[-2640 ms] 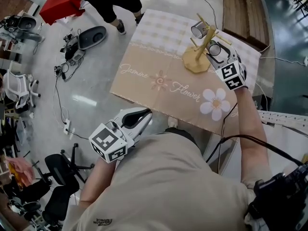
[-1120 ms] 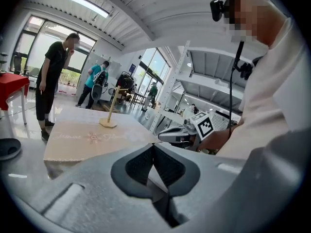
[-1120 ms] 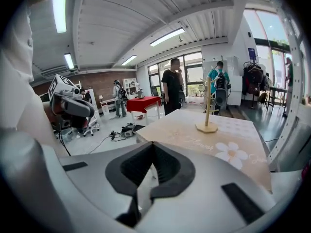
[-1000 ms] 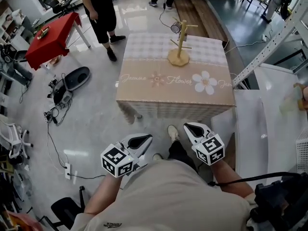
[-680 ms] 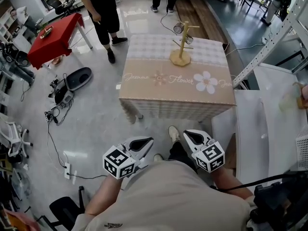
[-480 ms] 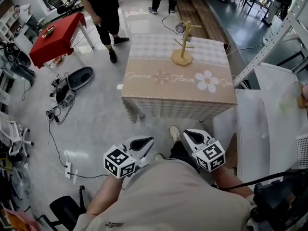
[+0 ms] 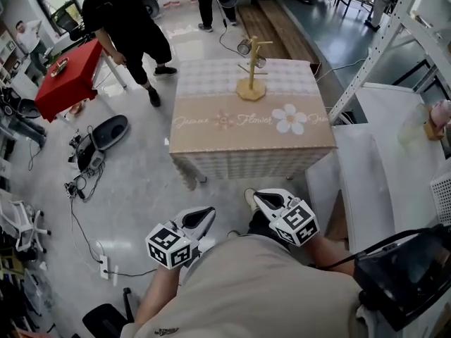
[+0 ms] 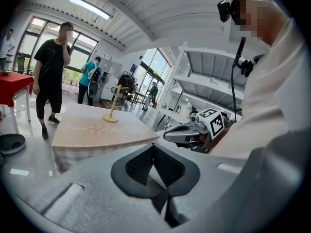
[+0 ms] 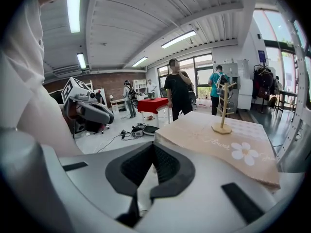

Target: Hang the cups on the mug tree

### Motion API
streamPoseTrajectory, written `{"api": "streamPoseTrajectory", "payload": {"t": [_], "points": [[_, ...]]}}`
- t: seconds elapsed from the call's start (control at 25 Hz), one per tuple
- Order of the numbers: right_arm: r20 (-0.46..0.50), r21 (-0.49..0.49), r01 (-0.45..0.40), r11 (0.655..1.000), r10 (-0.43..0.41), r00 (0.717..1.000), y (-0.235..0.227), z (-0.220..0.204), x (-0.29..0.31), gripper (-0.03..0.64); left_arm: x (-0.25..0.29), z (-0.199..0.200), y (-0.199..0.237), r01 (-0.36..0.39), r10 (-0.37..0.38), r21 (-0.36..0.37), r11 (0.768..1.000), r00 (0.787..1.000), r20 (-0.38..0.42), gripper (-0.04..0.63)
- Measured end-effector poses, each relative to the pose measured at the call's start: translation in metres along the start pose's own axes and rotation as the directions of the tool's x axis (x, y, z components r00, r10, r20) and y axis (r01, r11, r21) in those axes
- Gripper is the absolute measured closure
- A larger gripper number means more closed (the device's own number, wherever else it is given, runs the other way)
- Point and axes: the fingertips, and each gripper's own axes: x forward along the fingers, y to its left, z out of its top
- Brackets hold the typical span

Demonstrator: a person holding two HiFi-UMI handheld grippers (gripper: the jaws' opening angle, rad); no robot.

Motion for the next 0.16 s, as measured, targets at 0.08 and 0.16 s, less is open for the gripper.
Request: {"api": "streamPoseTrajectory", "payload": {"t": [0.08,0.16], "points": [[0.0,-0.011,-0.011,1.0,0.011,1.0,0.008,0.0,0.002,0.604,-0.007,-0.004,-0.003,-0.006,0.006,-0.005,1.0,1.0,0.007,0.587],[0.0,-0.019,-0.033,0.999,0.033,0.999,0.021,-0.001,0.008,0.604,-0.02,-0.011,-0.005,-0.023,0.024,-0.016,1.0,1.0,0.015,0.587]]}}
